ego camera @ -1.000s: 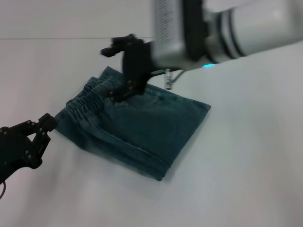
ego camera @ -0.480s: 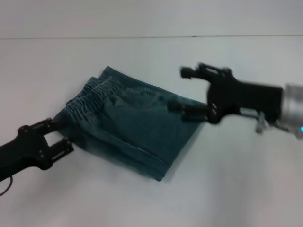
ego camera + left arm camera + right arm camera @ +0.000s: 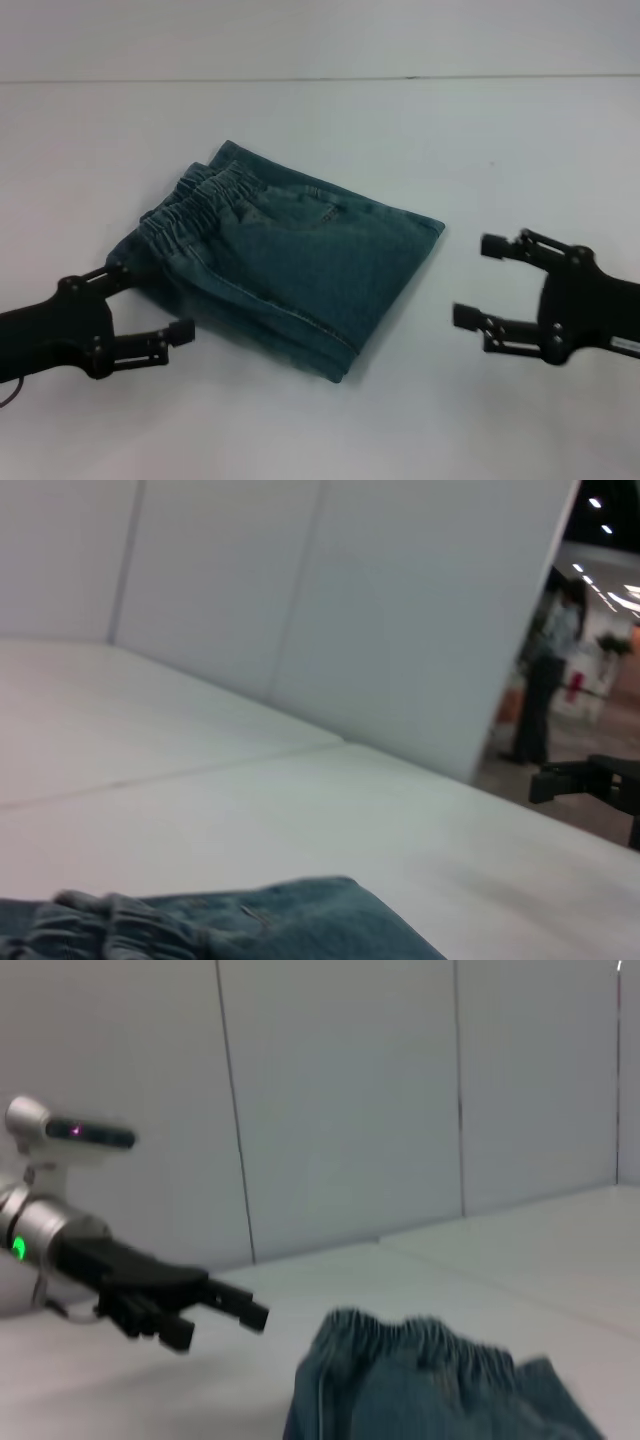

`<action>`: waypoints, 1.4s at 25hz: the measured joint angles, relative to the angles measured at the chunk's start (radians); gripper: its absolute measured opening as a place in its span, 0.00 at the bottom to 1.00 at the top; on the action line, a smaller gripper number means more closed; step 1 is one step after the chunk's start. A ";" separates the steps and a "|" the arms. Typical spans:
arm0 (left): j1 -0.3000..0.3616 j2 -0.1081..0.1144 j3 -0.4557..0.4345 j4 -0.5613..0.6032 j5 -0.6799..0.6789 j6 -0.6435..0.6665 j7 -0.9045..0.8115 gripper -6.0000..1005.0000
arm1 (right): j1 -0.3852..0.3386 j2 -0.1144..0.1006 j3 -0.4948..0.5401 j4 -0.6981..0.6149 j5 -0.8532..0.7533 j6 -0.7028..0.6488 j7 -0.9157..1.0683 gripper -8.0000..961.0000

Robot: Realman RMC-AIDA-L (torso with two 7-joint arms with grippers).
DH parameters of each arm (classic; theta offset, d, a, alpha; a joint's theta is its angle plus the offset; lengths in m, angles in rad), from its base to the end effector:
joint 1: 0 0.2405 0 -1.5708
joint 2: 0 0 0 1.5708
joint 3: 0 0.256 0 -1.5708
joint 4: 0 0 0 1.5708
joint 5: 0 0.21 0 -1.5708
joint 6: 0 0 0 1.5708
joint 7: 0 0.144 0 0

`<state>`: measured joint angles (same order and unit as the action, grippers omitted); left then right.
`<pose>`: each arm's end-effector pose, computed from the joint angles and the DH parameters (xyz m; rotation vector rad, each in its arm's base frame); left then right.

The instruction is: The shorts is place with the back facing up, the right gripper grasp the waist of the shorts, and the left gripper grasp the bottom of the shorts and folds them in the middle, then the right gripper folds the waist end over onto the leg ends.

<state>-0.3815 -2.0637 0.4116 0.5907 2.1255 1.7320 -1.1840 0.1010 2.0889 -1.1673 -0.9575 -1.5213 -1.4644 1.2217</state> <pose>-0.3185 0.2651 0.0174 -2.6159 -0.6728 -0.8010 0.2768 0.2586 0.0023 -2.5944 0.4057 0.7797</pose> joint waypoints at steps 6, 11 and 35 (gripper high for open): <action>-0.046 0.017 -0.001 0.017 0.082 0.014 -0.070 0.94 | -0.014 0.002 0.053 -0.107 -0.169 -0.055 0.119 0.96; -0.081 0.027 0.005 0.022 0.144 0.038 -0.116 0.94 | -0.008 0.001 0.079 -0.143 -0.220 -0.071 0.151 0.96; -0.091 0.025 0.090 0.050 0.187 0.138 -0.171 0.94 | 0.018 -0.001 0.158 -0.114 -0.258 -0.103 0.106 0.95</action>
<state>-0.4728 -2.0389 0.5015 0.6411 2.3123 1.8698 -1.3550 0.1194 2.0876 -1.0093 -1.0715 -1.7796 -1.5675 1.3279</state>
